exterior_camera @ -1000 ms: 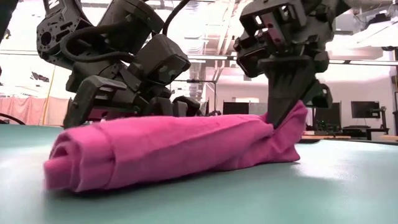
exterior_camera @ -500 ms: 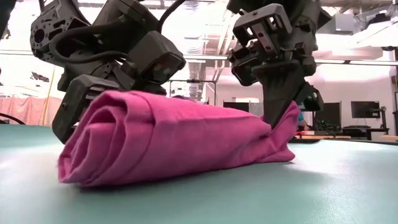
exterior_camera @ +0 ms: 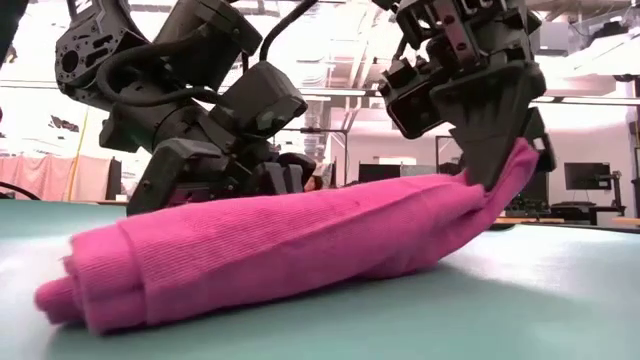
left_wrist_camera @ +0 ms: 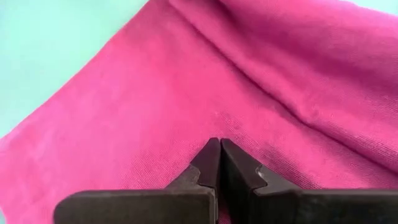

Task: Roll towel
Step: Roll the pink towel

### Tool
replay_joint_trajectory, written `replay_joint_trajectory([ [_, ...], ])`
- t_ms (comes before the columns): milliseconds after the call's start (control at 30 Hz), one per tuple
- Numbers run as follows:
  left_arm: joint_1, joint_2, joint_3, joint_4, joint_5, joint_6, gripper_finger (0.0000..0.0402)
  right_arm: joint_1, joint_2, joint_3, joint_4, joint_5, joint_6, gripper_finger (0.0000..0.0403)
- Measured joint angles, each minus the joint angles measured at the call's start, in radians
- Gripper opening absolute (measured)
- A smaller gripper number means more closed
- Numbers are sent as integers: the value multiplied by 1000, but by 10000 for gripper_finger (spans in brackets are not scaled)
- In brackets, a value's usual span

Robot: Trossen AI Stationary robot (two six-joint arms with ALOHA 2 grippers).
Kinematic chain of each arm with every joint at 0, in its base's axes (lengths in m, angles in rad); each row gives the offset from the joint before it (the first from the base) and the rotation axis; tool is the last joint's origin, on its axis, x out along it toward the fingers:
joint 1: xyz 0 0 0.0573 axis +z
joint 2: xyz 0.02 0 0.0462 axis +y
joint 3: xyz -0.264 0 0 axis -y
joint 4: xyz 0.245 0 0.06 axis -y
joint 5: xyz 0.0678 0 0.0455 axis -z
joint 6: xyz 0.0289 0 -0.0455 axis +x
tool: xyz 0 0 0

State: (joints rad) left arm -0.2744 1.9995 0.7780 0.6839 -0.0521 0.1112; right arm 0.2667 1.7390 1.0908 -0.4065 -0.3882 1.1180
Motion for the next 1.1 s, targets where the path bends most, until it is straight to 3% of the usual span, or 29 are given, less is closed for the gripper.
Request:
replay_joint_trajectory([
  [400,-10,-1,0,30,12,-40,0,-96,64,0,128,-274,136,11],
  [633,-28,-26,3,11,-2,-49,0,-150,127,-1,149,-353,169,11],
  [933,-67,-173,3,-184,-56,-52,0,-181,149,-85,197,-398,215,11],
  [1100,-170,-213,0,-188,-108,-6,0,-192,149,-121,289,-418,250,11],
])
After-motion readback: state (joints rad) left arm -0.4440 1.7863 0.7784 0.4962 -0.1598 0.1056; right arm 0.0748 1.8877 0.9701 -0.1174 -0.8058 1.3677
